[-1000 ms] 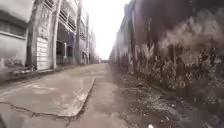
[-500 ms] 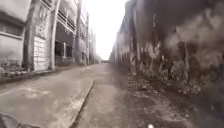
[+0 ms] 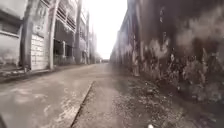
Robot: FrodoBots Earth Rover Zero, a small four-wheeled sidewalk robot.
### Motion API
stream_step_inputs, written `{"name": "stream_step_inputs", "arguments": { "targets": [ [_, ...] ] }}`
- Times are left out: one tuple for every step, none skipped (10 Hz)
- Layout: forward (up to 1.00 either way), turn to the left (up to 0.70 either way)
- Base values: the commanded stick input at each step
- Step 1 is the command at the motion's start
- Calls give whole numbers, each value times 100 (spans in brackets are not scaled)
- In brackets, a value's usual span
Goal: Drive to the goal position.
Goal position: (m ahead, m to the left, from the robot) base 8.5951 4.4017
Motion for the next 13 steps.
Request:
{"name": "stream_step_inputs", "arguments": {
  "targets": [
    [50, 0],
    [50, 0],
    [50, 0],
    [50, 0],
    [50, 0],
    [50, 0],
    [50, 0],
    [50, 0],
    [50, 0],
    [50, 0],
    [50, 0],
    [50, 0],
    [50, 0]
  ]
}}
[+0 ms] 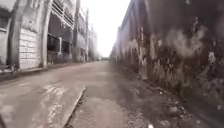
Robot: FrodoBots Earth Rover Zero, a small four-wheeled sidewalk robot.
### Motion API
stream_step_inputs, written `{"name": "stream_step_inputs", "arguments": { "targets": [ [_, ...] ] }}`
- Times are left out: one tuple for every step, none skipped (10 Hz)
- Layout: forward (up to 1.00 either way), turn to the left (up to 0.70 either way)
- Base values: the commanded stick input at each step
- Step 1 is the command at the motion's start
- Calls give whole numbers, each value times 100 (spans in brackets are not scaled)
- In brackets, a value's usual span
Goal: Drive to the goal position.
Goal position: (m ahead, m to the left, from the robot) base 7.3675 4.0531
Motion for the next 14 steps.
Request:
{"name": "stream_step_inputs", "arguments": {
  "targets": [
    [50, 0],
    [50, 0],
    [50, 0],
    [50, 0],
    [50, 0],
    [50, 0],
    [50, 0],
    [50, 0],
    [50, 0],
    [50, 0],
    [50, 0],
    [50, 0],
    [50, 0],
    [50, 0]
  ]
}}
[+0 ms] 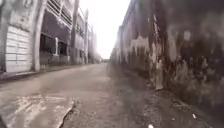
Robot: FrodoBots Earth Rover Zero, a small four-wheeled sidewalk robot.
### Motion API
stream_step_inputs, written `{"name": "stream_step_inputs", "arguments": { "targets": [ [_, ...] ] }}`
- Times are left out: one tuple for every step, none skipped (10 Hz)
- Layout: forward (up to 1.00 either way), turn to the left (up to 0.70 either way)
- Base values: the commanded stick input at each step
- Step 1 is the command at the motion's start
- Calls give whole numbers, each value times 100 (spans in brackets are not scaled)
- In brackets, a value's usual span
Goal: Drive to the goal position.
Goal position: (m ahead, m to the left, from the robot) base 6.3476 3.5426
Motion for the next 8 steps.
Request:
{"name": "stream_step_inputs", "arguments": {
  "targets": [
    [50, 0],
    [50, 0],
    [50, 0],
    [50, 0],
    [50, 0],
    [50, 0],
    [50, 0],
    [50, 0]
  ]
}}
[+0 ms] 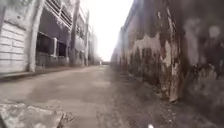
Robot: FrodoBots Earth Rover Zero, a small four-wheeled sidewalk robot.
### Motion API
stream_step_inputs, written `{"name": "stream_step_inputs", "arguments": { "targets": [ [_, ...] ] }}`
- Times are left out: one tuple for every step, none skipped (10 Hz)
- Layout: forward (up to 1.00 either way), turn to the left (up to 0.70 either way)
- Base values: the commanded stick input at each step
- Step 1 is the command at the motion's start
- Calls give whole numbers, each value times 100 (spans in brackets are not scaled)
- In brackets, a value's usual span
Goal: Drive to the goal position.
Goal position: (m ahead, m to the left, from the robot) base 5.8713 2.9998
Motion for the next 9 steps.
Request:
{"name": "stream_step_inputs", "arguments": {
  "targets": [
    [50, 0],
    [50, 0],
    [50, 0],
    [50, 0],
    [50, 0],
    [50, 0],
    [50, 0],
    [50, 0],
    [50, 0]
  ]
}}
